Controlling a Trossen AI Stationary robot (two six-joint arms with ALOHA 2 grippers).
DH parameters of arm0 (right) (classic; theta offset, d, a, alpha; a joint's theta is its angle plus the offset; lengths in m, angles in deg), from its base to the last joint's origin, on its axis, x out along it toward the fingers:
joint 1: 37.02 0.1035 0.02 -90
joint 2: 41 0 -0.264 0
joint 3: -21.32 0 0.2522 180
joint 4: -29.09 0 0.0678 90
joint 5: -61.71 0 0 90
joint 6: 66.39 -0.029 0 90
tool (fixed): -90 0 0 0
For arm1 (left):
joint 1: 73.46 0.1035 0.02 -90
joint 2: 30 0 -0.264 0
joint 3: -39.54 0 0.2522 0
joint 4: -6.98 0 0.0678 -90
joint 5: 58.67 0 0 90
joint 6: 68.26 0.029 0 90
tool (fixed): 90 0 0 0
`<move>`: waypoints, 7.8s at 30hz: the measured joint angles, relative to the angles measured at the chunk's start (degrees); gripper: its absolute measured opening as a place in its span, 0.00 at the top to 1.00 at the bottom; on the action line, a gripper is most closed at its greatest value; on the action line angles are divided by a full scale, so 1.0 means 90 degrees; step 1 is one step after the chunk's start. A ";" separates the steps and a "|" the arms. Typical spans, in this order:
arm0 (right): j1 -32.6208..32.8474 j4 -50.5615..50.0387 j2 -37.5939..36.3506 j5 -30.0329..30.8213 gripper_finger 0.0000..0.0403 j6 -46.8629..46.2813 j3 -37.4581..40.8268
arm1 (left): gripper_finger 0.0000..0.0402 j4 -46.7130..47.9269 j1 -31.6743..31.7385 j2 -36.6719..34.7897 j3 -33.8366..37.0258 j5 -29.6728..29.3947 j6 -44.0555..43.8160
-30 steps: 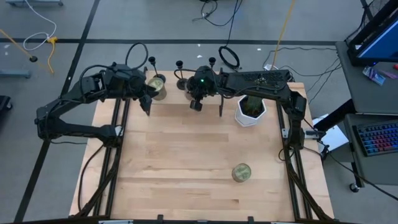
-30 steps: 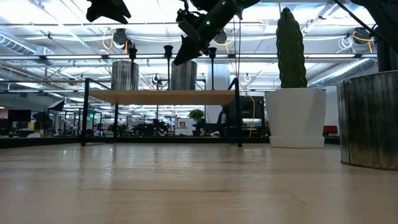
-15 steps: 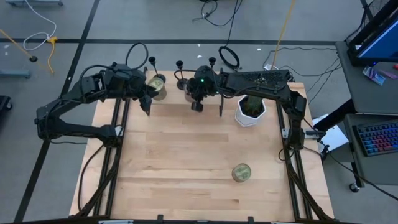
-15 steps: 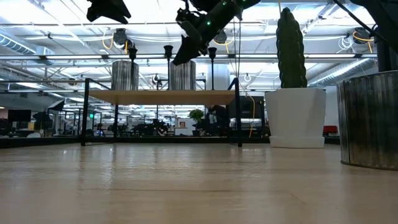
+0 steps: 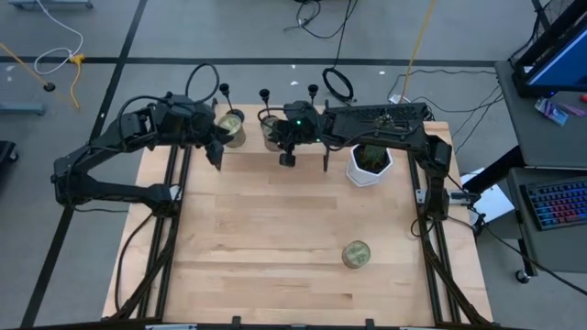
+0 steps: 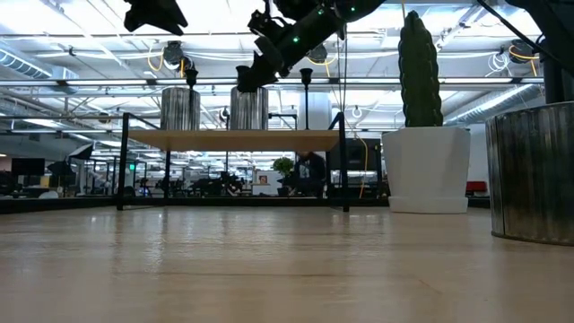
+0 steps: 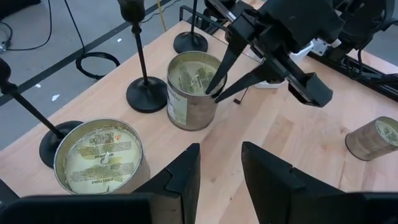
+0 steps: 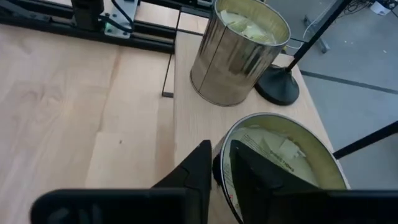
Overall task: Pick & Place candle stick holders
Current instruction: Put the scented candle on the shelf, then return to Home Position
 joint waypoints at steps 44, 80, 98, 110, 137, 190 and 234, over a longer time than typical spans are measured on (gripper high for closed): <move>0.5519 -0.1113 -0.3602 0.0051 0.67 -0.5710 0.5064 | 0.69 0.0014 -0.0678 0.0003 0.0007 -0.0826 0.0146; 0.5542 0.0543 -0.3709 0.1172 0.99 -0.4597 0.6028 | 0.69 -0.0033 -0.0673 0.0017 0.0007 -0.1168 -0.0160; 0.2025 0.0663 -0.3515 0.0793 0.99 -0.0500 0.3438 | 0.69 -0.0142 -0.0673 0.0019 0.0007 -0.1173 0.0201; 0.0299 -0.1874 -0.2002 0.0672 0.99 -0.0432 0.1287 | 0.69 -0.0134 -0.0673 0.0022 0.0005 -0.1215 0.0418; -0.0263 -0.2304 -0.1923 0.0648 0.89 -0.0673 0.1282 | 0.69 -0.0129 -0.0673 0.0027 0.0005 -0.1217 0.0525; 0.1961 0.2316 -0.8923 0.0673 0.74 -0.2070 0.8396 | 0.69 -0.4218 -0.0954 -0.5825 0.6176 -0.0815 0.1163; 0.1961 0.3468 -1.1319 0.0673 0.74 -0.2014 1.1142 | 0.69 -0.6842 -0.0954 -0.6074 0.8286 0.0015 0.1337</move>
